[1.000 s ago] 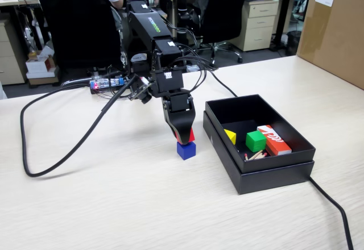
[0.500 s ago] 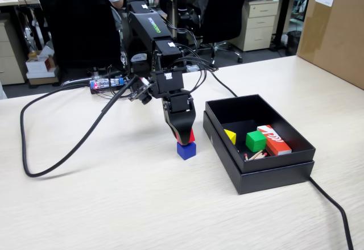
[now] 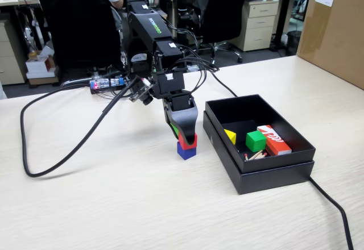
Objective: Put the red cube on top of the blue cube
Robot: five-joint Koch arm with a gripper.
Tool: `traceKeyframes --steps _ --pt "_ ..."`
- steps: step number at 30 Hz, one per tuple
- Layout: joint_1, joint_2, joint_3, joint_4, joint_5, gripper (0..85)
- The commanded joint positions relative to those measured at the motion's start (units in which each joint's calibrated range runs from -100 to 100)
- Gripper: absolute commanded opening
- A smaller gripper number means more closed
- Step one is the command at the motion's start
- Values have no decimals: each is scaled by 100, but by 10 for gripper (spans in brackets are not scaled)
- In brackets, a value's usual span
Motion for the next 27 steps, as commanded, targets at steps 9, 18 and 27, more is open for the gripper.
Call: traceKeyframes --steps 9,18,27 --pt "0 -362 160 20 -54 463" --pt "5 -1142 -203 -83 -54 479" --pt "-39 -2714 -928 -83 -83 488"
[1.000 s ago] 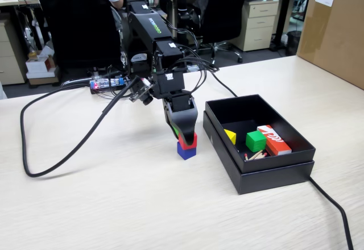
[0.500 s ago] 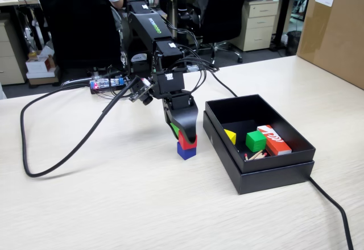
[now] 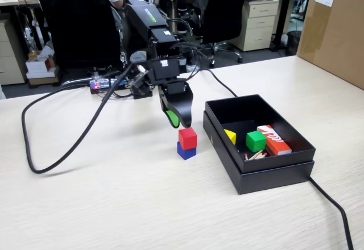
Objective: Put the red cube on top of the blue cube
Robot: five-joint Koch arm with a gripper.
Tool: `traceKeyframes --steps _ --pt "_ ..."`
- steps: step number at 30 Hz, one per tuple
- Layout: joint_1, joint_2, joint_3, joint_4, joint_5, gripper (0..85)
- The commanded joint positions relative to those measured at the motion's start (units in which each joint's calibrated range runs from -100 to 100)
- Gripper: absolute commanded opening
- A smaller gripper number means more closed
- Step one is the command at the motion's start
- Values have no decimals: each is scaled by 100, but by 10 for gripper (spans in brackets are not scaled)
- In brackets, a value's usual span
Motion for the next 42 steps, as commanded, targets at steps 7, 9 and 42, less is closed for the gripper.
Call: traceKeyframes --steps 7,9,42 --pt "-205 -2599 -903 -59 -117 495" --pt "-293 -3196 -1483 88 -122 499" --pt "-88 -4630 -7630 6058 54 477"
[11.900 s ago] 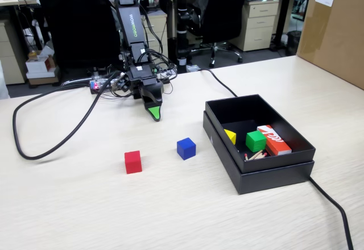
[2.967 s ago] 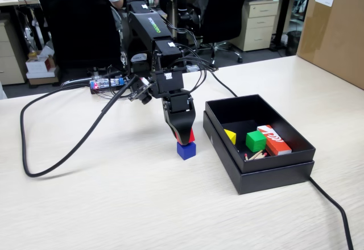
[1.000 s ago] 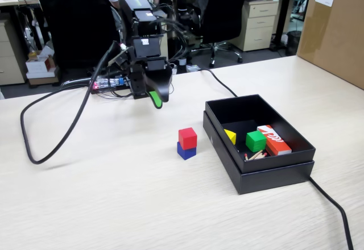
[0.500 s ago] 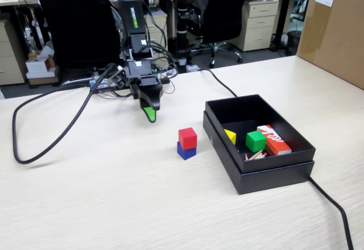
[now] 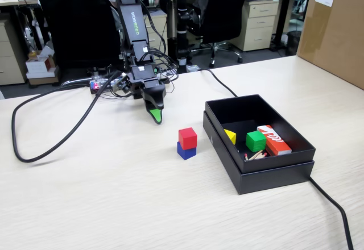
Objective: Put the red cube on top of the blue cube
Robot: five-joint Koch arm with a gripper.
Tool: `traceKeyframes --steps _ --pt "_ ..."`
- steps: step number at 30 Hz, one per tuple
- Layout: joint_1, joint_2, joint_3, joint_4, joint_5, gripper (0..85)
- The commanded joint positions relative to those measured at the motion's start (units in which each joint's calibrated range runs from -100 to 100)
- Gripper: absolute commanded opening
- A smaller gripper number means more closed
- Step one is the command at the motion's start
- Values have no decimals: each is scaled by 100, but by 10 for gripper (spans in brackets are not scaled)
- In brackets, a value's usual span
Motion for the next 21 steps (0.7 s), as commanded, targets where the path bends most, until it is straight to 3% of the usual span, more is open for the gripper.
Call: traceKeyframes --steps 1,21 --pt "29 -23 -172 675 24 477" --pt "-5 -322 -897 899 54 485"
